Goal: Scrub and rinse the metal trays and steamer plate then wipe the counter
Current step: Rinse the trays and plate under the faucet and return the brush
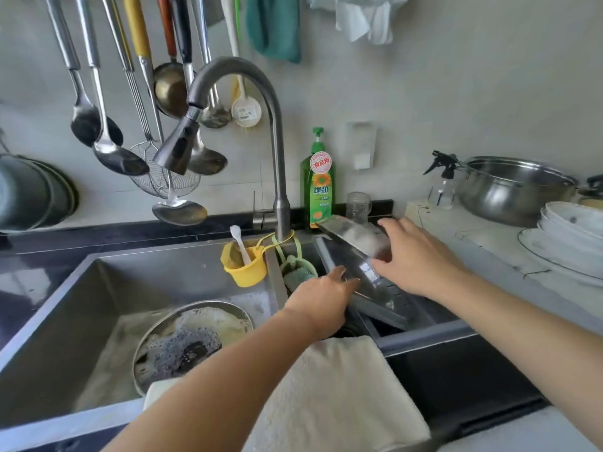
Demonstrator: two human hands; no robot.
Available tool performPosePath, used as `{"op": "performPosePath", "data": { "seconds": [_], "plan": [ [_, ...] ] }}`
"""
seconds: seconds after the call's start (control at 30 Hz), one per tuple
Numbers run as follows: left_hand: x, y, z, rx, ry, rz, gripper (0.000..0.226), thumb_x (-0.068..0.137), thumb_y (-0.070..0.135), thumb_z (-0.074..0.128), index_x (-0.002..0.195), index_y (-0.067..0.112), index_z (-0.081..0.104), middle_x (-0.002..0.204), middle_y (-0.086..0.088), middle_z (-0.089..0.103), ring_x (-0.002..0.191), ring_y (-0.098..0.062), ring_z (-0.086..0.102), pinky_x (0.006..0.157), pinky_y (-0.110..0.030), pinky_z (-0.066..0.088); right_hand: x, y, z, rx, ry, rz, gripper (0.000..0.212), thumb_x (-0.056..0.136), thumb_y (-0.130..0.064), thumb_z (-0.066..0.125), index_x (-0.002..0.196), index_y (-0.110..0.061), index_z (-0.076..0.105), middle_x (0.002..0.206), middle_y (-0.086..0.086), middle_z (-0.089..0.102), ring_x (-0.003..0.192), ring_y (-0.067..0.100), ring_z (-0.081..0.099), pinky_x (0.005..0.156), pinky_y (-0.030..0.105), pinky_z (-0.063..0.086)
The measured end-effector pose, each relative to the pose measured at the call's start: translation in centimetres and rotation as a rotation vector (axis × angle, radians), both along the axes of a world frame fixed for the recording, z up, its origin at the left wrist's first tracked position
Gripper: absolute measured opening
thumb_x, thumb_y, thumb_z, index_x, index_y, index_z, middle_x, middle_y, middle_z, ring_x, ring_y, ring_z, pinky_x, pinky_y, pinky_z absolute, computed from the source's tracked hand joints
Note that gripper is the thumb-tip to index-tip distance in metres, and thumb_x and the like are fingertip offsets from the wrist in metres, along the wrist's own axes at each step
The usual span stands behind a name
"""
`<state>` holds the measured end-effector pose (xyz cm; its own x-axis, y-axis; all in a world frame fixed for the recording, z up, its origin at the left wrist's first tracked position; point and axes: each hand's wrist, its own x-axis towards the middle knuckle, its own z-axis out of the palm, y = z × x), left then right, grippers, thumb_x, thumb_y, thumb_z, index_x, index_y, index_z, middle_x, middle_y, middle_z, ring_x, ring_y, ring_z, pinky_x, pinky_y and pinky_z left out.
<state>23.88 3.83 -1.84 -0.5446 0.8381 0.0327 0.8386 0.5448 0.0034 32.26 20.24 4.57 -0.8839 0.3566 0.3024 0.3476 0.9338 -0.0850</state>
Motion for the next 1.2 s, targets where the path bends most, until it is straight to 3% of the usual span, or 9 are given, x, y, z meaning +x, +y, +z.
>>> {"op": "performPosePath", "data": {
  "seconds": [0.1,0.27,0.4,0.53,0.6,0.73,0.93,1.07,1.2],
  "plan": [
    [-0.5,-1.5,0.4,0.068,-0.337,0.003,0.082,0.091,0.0,0.047,0.163,0.035,0.028,0.173,0.0,0.015,0.155,-0.029,0.026,0.124,-0.042,0.031,0.1,-2.1,-1.5,0.052,-0.122,0.029,0.066,0.089,-0.057,0.06,0.142,-0.024,0.04,0.137,0.002,0.048,0.12,0.027,0.056,0.088,0.043,0.053],
    [-5.3,-11.1,1.4,0.273,-0.411,0.311,0.045,0.099,0.006,0.048,0.132,0.026,0.069,0.135,0.003,0.066,0.122,-0.016,0.061,0.108,-0.034,0.049,-1.7,-5.4,-2.8,0.105,-0.328,-0.03,0.066,0.09,-0.059,0.06,0.14,-0.019,0.045,0.14,0.009,0.044,0.128,0.031,0.046,0.095,0.042,0.045],
    [-11.2,-21.2,-0.2,0.075,-0.397,0.694,0.027,0.099,0.014,0.054,0.115,0.013,0.076,0.115,-0.006,0.075,0.102,-0.025,0.07,0.085,-0.03,0.055,-6.8,-10.1,-1.2,-0.067,-0.186,0.116,0.057,0.097,-0.056,0.052,0.143,-0.023,0.049,0.14,0.009,0.048,0.129,0.031,0.047,0.101,0.046,0.045],
    [-15.2,-26.6,-3.5,-0.202,-0.542,0.856,0.026,0.098,0.017,0.053,0.103,0.001,0.072,0.089,-0.011,0.073,0.077,-0.029,0.073,0.065,-0.033,0.061,-14.4,-16.4,-3.2,-0.332,-0.16,0.285,0.039,0.098,-0.039,0.056,0.12,-0.009,0.067,0.12,0.011,0.065,0.106,0.029,0.061,0.093,0.041,0.052],
    [-17.0,-27.1,-5.6,-0.307,-0.462,0.771,0.031,0.099,0.027,0.056,0.114,0.003,0.071,0.097,-0.009,0.067,0.087,-0.028,0.072,0.077,-0.036,0.061,-17.2,-18.5,-5.9,-0.449,-0.139,0.322,0.034,0.099,-0.032,0.055,0.12,-0.009,0.069,0.12,0.009,0.068,0.101,0.028,0.064,0.089,0.038,0.053],
    [-19.2,-25.1,-10.5,-0.432,-0.44,0.618,0.069,0.101,0.044,0.062,0.156,0.008,0.041,0.154,-0.013,0.05,0.139,-0.033,0.05,0.115,-0.041,0.042,-19.6,-19.0,-11.0,-0.578,-0.074,0.395,0.028,0.1,-0.023,0.058,0.127,-0.02,0.066,0.12,0.0,0.064,0.102,0.016,0.061,0.09,0.032,0.051],
    [-22.0,-22.1,-15.3,-0.504,-0.44,0.565,0.124,0.083,0.062,0.076,0.166,0.02,-0.006,0.17,-0.019,0.014,0.154,-0.042,0.024,0.123,-0.055,0.027,-21.5,-17.6,-12.5,-0.67,-0.037,0.372,0.021,0.101,-0.02,0.056,0.115,-0.021,0.071,0.11,-0.004,0.068,0.1,0.015,0.061,0.083,0.025,0.046],
    [-22.9,-20.5,-16.7,-0.653,-0.386,0.567,0.136,0.076,0.07,0.077,0.164,0.021,-0.014,0.17,-0.024,-0.002,0.156,-0.047,0.007,0.124,-0.062,0.02,-22.0,-17.3,-13.1,-0.688,-0.063,0.375,0.02,0.101,-0.023,0.055,0.114,-0.023,0.071,0.108,-0.006,0.067,0.098,0.014,0.061,0.079,0.026,0.047],
    [-23.8,-19.4,-17.3,-0.487,-0.509,0.671,0.123,0.072,0.051,0.09,0.161,0.013,0.015,0.153,-0.019,0.043,0.135,-0.039,0.049,0.111,-0.049,0.048,-22.1,-17.1,-13.2,-0.691,-0.076,0.371,0.021,0.101,-0.025,0.053,0.111,-0.024,0.072,0.106,-0.006,0.068,0.096,0.015,0.061,0.076,0.027,0.047]
  ]
}}
